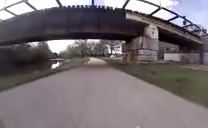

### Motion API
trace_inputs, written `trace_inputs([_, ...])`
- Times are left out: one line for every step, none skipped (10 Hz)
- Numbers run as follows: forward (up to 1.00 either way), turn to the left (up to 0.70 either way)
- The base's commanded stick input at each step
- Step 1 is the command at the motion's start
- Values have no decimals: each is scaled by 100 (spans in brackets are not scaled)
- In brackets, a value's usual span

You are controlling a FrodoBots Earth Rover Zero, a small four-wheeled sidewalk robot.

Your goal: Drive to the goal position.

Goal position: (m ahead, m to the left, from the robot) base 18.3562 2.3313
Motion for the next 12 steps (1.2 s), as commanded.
trace_inputs([100,0])
trace_inputs([100,0])
trace_inputs([100,0])
trace_inputs([100,0])
trace_inputs([100,0])
trace_inputs([100,0])
trace_inputs([100,0])
trace_inputs([100,0])
trace_inputs([100,0])
trace_inputs([100,0])
trace_inputs([100,0])
trace_inputs([100,0])
